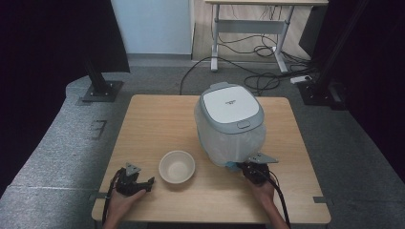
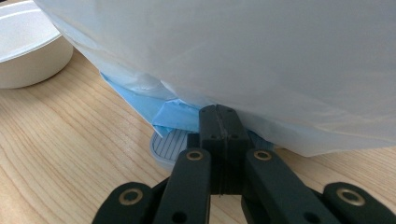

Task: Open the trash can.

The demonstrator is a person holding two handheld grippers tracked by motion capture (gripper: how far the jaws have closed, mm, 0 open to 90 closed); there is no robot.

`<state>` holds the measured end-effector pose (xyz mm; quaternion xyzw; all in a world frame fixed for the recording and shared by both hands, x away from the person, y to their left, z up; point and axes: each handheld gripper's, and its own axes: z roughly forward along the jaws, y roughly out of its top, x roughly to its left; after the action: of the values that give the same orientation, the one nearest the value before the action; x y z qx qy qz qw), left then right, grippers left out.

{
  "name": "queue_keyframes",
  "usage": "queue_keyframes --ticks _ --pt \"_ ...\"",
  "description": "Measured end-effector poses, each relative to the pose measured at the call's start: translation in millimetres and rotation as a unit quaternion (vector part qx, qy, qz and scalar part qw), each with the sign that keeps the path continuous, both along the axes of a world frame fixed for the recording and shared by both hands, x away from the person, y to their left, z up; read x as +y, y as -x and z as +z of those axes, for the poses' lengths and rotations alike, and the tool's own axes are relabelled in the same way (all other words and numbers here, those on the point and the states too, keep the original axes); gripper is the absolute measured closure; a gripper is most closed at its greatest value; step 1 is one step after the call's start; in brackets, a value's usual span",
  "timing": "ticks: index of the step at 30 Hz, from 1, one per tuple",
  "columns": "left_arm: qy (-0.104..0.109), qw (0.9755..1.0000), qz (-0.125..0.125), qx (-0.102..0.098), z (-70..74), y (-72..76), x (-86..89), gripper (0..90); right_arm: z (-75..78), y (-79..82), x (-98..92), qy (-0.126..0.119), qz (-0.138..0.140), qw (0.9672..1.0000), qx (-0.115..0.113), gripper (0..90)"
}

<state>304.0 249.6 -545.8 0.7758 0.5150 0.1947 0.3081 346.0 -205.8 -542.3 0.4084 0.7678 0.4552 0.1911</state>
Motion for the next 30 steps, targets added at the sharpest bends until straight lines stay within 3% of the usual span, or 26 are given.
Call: queue_keyframes --ticks 6,12,15,30 --pt "0.0 1.0 0.0 0.0 -0.1 0.2 -0.2 19.6 -0.5 -0.5 -0.1 -0.002 -0.002 1.0 0.006 89.4" --pt "0.0 1.0 0.0 0.0 -0.1 0.5 -0.4 19.5 -1.7 0.6 3.3 0.017 -0.004 0.9998 0.006 89.4" --pt "0.0 1.0 0.0 0.0 0.0 0.5 -0.6 19.5 -4.5 -0.7 3.0 0.023 -0.002 0.9995 0.023 89.4" --pt "-0.001 1.0 -0.003 0.001 0.2 0.2 -0.8 19.4 -5.6 -1.1 1.2 0.018 0.0 0.9992 0.035 89.3"
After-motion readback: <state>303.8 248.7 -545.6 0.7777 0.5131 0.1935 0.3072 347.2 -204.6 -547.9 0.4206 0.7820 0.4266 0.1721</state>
